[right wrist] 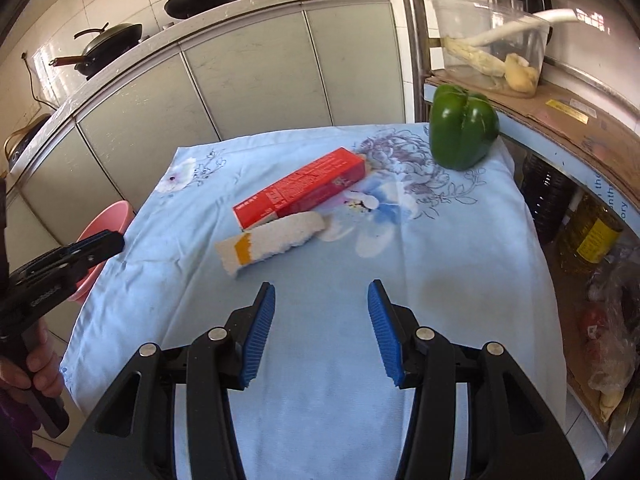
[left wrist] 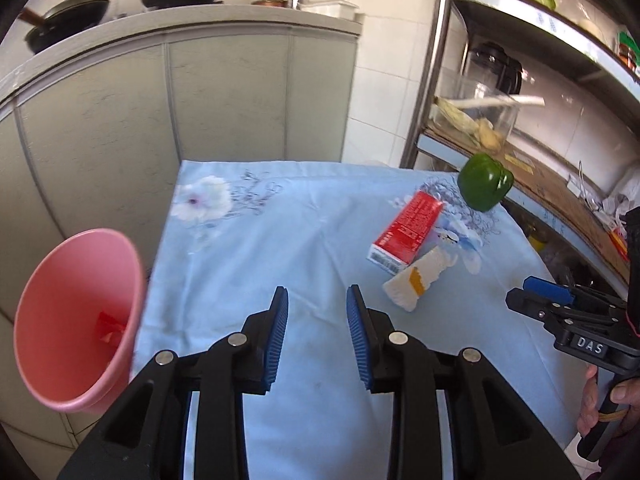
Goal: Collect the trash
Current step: 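Move both open tools back toward the table, then grasp the red box with the left gripper while the right gripper grasps the white foam piece, then carry the red box and white foam over the pink bin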
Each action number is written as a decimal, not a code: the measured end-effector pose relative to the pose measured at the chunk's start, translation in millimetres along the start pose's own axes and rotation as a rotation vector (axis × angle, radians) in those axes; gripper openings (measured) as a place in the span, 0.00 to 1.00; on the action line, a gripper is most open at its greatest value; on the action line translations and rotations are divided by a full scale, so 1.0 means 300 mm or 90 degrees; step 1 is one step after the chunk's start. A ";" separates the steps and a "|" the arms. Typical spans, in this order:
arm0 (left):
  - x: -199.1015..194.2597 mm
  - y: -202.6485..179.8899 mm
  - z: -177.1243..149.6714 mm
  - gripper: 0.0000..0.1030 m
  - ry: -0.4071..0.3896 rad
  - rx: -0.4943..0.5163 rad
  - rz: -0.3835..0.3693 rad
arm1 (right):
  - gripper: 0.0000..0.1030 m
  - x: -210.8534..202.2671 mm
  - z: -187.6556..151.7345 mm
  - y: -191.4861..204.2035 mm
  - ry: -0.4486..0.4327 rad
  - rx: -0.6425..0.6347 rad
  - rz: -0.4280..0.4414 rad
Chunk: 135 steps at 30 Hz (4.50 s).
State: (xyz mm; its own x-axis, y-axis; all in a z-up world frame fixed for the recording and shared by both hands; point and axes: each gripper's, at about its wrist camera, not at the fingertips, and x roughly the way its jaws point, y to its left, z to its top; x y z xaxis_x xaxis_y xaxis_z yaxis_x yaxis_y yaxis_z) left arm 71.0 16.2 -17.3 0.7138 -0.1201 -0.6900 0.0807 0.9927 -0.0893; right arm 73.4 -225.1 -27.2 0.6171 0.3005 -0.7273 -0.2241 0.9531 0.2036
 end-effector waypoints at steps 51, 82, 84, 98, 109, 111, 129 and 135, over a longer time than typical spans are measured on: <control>0.279 -0.092 0.188 0.35 0.095 0.085 -0.148 | 0.35 0.296 0.099 0.084 0.064 0.044 -0.026; 0.475 -0.222 0.220 0.40 0.153 0.139 -0.122 | 0.35 0.184 0.031 -0.067 0.041 0.049 -0.078; 0.440 -0.209 0.203 0.39 0.143 0.125 -0.112 | 0.35 0.186 0.031 -0.062 0.041 0.047 -0.081; 0.085 -0.007 -0.021 0.38 0.084 -0.024 0.034 | 0.36 0.197 0.033 -0.041 0.040 0.025 -0.100; 0.035 0.082 -0.155 0.39 0.147 -0.081 0.042 | 0.48 0.197 0.032 -0.039 0.041 0.026 -0.074; 0.042 0.079 -0.162 0.40 0.161 -0.072 0.037 | 0.54 0.198 0.030 -0.034 0.042 0.022 -0.070; 0.102 0.094 -0.113 0.39 0.153 -0.087 0.026 | 0.34 0.201 0.060 -0.043 0.094 0.015 -0.050; 0.039 0.112 -0.108 0.38 0.098 -0.088 0.045 | 0.33 0.165 0.060 0.037 0.069 -0.016 -0.038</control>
State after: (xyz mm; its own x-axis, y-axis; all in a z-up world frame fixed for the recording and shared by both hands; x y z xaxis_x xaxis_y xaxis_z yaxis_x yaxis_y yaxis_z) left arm 59.4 47.9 -51.7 0.5993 -0.0611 -0.7982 -0.0694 0.9894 -0.1278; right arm 115.1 -198.9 -49.0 0.5450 0.2360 -0.8045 -0.2087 0.9676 0.1424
